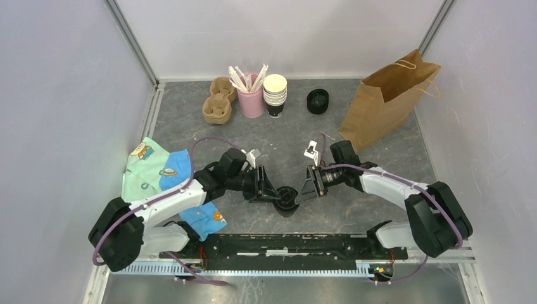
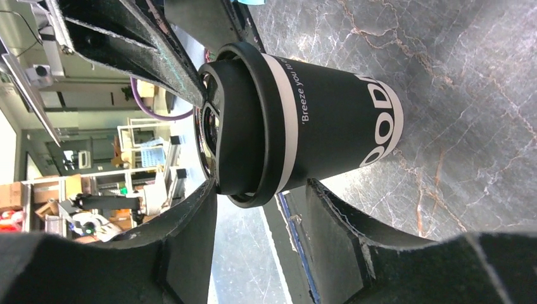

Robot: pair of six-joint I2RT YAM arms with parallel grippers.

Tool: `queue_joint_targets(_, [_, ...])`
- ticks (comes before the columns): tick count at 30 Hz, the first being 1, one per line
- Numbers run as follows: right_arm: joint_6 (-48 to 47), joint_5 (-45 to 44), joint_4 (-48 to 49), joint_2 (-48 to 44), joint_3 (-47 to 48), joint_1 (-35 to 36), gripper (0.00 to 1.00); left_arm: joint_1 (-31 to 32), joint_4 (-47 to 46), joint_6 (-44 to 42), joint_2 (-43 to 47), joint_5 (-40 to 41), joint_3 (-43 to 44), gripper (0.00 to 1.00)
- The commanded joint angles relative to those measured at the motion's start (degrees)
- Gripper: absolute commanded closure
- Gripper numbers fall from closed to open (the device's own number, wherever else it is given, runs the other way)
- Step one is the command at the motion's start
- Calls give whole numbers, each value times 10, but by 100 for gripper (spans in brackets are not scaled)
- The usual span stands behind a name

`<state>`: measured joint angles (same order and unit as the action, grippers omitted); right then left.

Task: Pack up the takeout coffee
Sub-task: Close the cup lid on the coffee cup.

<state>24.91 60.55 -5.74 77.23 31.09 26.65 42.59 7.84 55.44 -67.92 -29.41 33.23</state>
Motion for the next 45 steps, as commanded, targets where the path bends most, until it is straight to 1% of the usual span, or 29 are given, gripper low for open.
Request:
queue_joint_targets(1, [-133, -196, -81, 36, 11, 15, 44, -1, 107, -45, 5, 43, 16, 41])
queue_joint_targets(3, [-143, -179, -91, 42, 31, 22, 44, -9, 102, -47, 10, 21, 52, 27])
queue_joint_targets(4, [-148, -174, -94, 46, 38, 24, 44, -12, 101, -47, 11, 17, 69, 23])
queue_joint_targets(6, [-158, -172, -105, 51, 48, 27, 44, -18, 106, -46, 11, 15, 92, 19])
queue_joint_targets(7, [-160, -172, -108, 54, 51, 27, 44, -20, 114, -46, 11, 17, 100, 20])
queue_joint_targets(9, [-164, -171, -112, 57, 55, 27, 44, -24, 129, -46, 12, 23, 104, 27])
queue_joint_targets(10, [-164, -172, -112, 58, 56, 27, 44, -27, 135, -46, 15, 27, 100, 33])
queue_joint_targets(11, [-164, -172, -111, 59, 56, 27, 44, -30, 137, -44, 20, 29, 94, 37])
queue_joint_targets(14, [-164, -171, -112, 61, 57, 27, 44, -39, 138, -35, 36, 31, 72, 42])
queue_joint_targets(17, [-167, -171, -114, 64, 57, 26, 44, -40, 154, -47, 34, 28, 66, 46])
queue_joint_targets(20, [-168, -171, -114, 69, 55, 27, 44, -40, 154, -62, 15, 4, 66, 48])
queue_joint_targets(24, [-168, -171, -112, 72, 55, 27, 44, -40, 159, -74, 5, 2, 68, 50])
queue_joint_targets(27, [-166, -171, -109, 73, 55, 27, 44, -40, 158, -74, -4, 2, 64, 54])
queue_joint_targets(32, [-162, -178, -104, 76, 52, 26, 44, -40, 183, -85, -25, 19, 62, 56])
queue_joint_targets(35, [-155, -196, -94, 78, 40, 27, 44, -40, 220, -92, -45, 43, 59, 57])
queue_joint_targets(37, [-145, -216, -70, 84, 14, 27, 45, -39, 246, -96, -64, 59, 50, 59])
queue_joint_targets(40, [-136, -263, -40, 110, -34, 26, 47, -39, 256, -85, -65, 81, 13, 61])
queue_joint_targets(42, [-132, -309, -36, 122, -56, 29, 48, -39, 256, -77, -61, 91, -11, 62])
queue_joint_targets(45, [-134, -380, -45, 119, -65, 40, 49, -38, 252, -68, -49, 102, -39, 62])
